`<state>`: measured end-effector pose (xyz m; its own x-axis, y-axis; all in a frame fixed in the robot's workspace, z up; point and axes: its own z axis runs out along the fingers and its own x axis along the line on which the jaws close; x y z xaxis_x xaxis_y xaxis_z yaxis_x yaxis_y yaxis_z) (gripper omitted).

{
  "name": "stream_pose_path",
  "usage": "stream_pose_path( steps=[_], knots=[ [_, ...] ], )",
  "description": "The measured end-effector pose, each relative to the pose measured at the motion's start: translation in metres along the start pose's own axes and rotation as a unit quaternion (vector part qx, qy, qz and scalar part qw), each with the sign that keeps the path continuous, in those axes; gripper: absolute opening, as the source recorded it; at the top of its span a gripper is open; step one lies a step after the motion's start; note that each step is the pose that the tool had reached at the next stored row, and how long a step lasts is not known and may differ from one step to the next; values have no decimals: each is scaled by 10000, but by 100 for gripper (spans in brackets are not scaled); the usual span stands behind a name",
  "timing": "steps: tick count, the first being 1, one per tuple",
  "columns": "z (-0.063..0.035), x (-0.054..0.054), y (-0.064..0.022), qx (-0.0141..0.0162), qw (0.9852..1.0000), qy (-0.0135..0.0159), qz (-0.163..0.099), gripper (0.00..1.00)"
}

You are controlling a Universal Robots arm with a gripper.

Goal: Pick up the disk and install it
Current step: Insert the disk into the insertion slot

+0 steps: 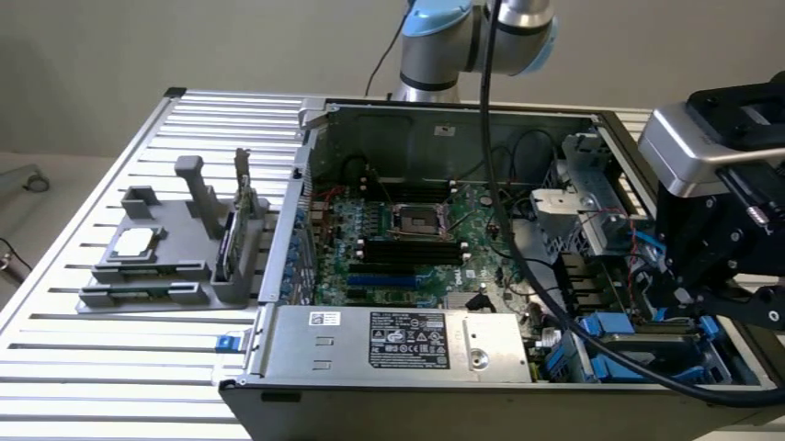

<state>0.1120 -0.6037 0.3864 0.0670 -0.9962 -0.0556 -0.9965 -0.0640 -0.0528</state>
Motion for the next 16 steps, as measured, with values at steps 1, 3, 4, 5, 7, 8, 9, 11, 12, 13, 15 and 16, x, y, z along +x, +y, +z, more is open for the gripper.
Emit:
stream_pose_path(
  steps=[1,3,4,5,7,8,9,11,12,13,15,16],
  knots=[
    [18,1,-3,0,10000,0,-1,11],
    [55,4,-9,1,10000,0,-3,11],
    [72,5,-11,2,10000,1,-3,11],
    [91,6,-14,3,10000,1,-4,11],
    [127,9,-20,4,10000,1,-6,11],
    [147,10,-24,5,10000,0,-7,11],
    [165,11,-28,6,10000,1,-8,11],
    [202,14,-41,8,10000,0,-12,11],
    [220,16,-49,9,10000,0,-13,11],
    [238,18,-57,10,10000,1,-15,11],
    [276,21,-75,11,10000,0,-21,11],
    [294,22,-85,11,10000,0,-24,11]
  ],
)
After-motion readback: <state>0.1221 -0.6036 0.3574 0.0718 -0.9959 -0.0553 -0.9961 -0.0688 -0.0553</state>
